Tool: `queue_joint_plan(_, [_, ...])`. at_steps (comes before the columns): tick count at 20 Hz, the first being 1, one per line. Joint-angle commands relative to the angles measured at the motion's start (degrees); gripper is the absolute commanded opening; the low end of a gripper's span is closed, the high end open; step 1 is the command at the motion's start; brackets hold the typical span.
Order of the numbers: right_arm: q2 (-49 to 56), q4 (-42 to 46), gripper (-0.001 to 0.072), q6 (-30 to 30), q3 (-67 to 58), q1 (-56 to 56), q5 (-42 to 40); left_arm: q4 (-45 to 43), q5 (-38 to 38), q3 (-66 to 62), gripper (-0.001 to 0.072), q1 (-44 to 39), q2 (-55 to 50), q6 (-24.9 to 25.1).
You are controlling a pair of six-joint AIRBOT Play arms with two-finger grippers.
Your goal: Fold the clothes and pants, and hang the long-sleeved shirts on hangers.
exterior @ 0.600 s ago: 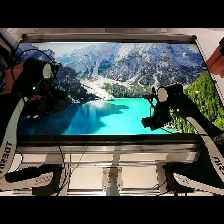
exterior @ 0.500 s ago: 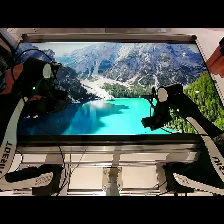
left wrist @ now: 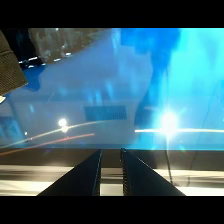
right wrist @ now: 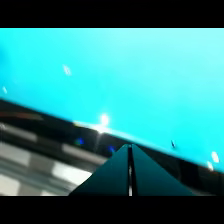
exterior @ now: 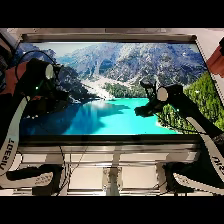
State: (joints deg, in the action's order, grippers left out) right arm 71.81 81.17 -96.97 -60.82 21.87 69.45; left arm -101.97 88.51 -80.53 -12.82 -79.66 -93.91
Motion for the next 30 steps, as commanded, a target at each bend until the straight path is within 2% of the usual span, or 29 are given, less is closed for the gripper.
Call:
queue_joint_plan(1, [0.0, -4.4, 0.0011, 0.1, 0.0, 0.0, -12.7, 0.0, 0.0, 0.0, 0.0158, 0.1, -0.2, 0.0])
queue_joint_plan(4, [0.0, -4.4, 0.0011, 0.2, 0.0, 0.0, -13.1, 0.1, -0.7, 0.0, 0.0158, 0.1, -0.2, 0.0])
queue_joint_plan(10, [0.0, -4.4, 0.0011, 0.1, 0.0, 0.0, -13.2, -0.1, -13.5, 0.0, 0.0158, 0.1, -0.2, 0.4])
queue_joint_plan(12, [0.0, -4.4, 0.0011, 0.1, 0.0, 0.0, -13.5, -5.5, -20.6, 0.0, 0.0158, 0.1, -0.2, 4.3])
queue_joint_plan(14, [0.0, -4.4, 0.0011, 0.1, 0.0, 0.0, -13.6, -15.3, -24.3, 0.0, 0.0158, 1.5, -0.2, 3.2])
queue_joint_plan(15, [0.0, -4.4, 0.0011, 0.1, 0.0, 0.0, -13.6, -17.1, -25.3, 0.0, 0.0160, 3.7, -0.2, 1.8])
queue_joint_plan(16, [0.0, -4.4, 0.0012, 0.2, 0.0, 0.0, -13.6, -15.5, -25.3, 0.0, 0.0214, 6.4, -0.2, 1.2])
queue_joint_plan(17, [0.0, -4.4, 0.0022, 0.2, 0.0, 0.0, -13.6, -10.9, -25.3, 0.0, 0.0326, 10.0, -0.2, 0.6])
queue_joint_plan(18, [0.0, -4.4, 0.0024, 0.5, 0.0, 0.0, -13.6, -5.7, -25.4, 0.0, 0.0372, 13.6, -0.2, 0.0])
queue_joint_plan(21, [0.0, -4.4, 0.0033, 0.6, 0.0, 0.0, -13.6, 16.8, -27.5, 0.2, 0.0372, 26.4, -0.2, 0.0])
queue_joint_plan(22, [0.0, -4.4, 0.0085, 0.6, 0.0, 0.0, -13.6, 24.3, -28.1, 0.5, 0.0372, 30.3, -0.2, 0.1])
queue_joint_plan(23, [0.0, -4.4, 0.0171, 0.6, 0.0, 0.0, -13.6, 31.2, -28.7, 1.5, 0.0372, 33.9, -0.2, 0.7])
queue_joint_plan(24, [0.0, -4.5, 0.0190, 0.6, 0.0, 0.0, -13.6, 35.9, -29.2, 2.8, 0.0373, 36.8, -0.2, 1.9])
queue_joint_plan(26, [0.0, -4.4, 0.0190, 0.6, 0.0, 0.0, -13.6, 40.1, -30.6, 6.3, 0.0378, 39.8, -0.2, 4.4])
queue_joint_plan(28, [0.0, -4.4, 0.0190, 0.6, 0.0, 0.0, -13.6, 42.0, -33.8, 9.8, 0.0527, 40.7, -0.2, 5.8])
queue_joint_plan(30, [0.0, -4.5, 0.0190, 0.6, 0.0, 0.0, -13.6, 42.4, -37.0, 11.5, 0.0539, 40.3, -0.2, 8.0])
